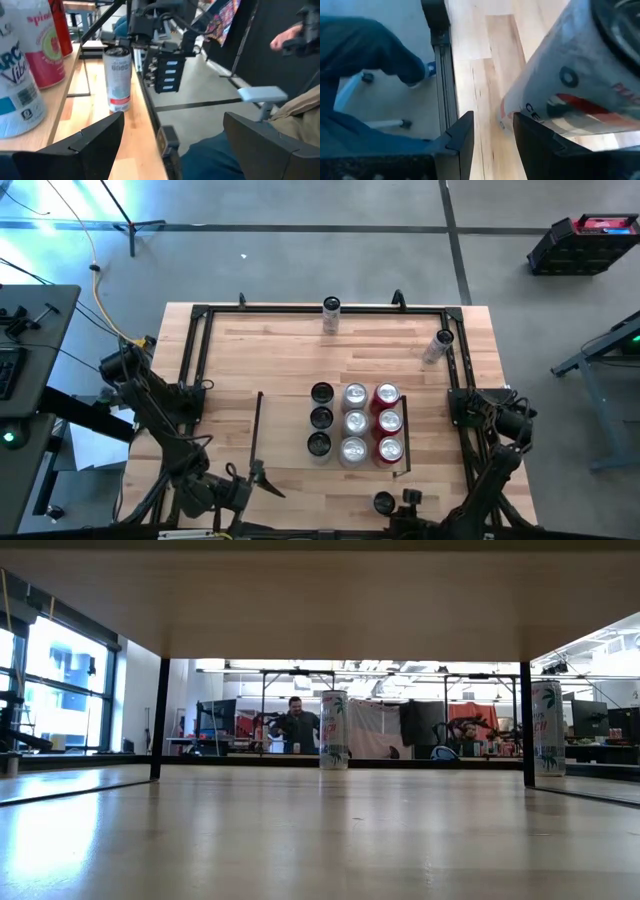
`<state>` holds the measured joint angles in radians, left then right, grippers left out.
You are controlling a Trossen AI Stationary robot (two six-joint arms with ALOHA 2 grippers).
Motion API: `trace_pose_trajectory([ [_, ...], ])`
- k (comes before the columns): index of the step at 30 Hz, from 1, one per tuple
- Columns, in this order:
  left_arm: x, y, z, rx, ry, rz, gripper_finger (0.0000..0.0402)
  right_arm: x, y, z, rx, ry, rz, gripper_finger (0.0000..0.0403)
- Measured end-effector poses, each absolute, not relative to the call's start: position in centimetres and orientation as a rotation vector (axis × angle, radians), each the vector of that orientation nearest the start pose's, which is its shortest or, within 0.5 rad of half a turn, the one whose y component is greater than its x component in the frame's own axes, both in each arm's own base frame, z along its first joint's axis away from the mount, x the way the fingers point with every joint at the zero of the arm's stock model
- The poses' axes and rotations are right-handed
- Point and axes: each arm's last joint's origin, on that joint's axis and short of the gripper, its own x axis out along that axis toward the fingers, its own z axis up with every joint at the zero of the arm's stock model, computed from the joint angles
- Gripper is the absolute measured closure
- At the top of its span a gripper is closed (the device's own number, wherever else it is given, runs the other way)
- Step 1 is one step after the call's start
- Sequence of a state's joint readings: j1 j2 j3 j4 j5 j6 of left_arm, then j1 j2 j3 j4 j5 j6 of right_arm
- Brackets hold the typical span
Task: Place canned beverage on shelf
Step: Put the bottom white-pink soda can on the shelf
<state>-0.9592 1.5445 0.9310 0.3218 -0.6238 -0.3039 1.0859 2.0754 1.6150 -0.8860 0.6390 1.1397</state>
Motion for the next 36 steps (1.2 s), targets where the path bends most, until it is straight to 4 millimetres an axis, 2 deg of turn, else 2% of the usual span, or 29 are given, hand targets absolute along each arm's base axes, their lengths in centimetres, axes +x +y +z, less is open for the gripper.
trace_pose_trajectory([
  [5, 20.9, -26.9, 24.1, -0.082, 0.260, -0.289, 0.0071, 20.3, 35.9, 19.4, 0.019, 1.026, -0.109, 0.0281],
  [8, 21.3, -27.1, 23.4, -0.073, 0.268, -0.281, 0.0071, 19.7, 35.5, 19.4, 0.000, 1.067, -0.157, 0.0281],
  [14, 22.1, -27.3, 22.0, -0.063, 0.279, -0.265, 0.0071, 19.2, 34.1, 18.4, -0.010, 1.006, -0.321, 0.0281],
  [19, 22.4, -27.2, 21.9, -0.069, 0.275, -0.257, 0.0071, 19.8, 34.1, 16.8, 0.023, 0.988, -0.271, 0.0281],
  [22, 22.5, -27.1, 21.9, -0.084, 0.276, -0.250, 0.0071, 20.4, 34.3, 16.6, 0.027, 0.974, -0.218, 0.0281],
  [29, 22.7, -27.0, 21.9, -0.089, 0.275, -0.245, 0.0071, 21.7, 34.7, 17.9, 0.038, 0.971, -0.170, 0.0281],
  [33, 22.7, -27.0, 21.9, -0.089, 0.276, -0.245, 0.0071, 21.1, 34.7, 19.0, 0.001, 1.034, -0.190, 0.0281],
  [36, 22.7, -27.0, 21.9, -0.089, 0.276, -0.245, 0.0071, 20.5, 34.2, 19.1, -0.043, 1.016, -0.253, 0.0281],
])
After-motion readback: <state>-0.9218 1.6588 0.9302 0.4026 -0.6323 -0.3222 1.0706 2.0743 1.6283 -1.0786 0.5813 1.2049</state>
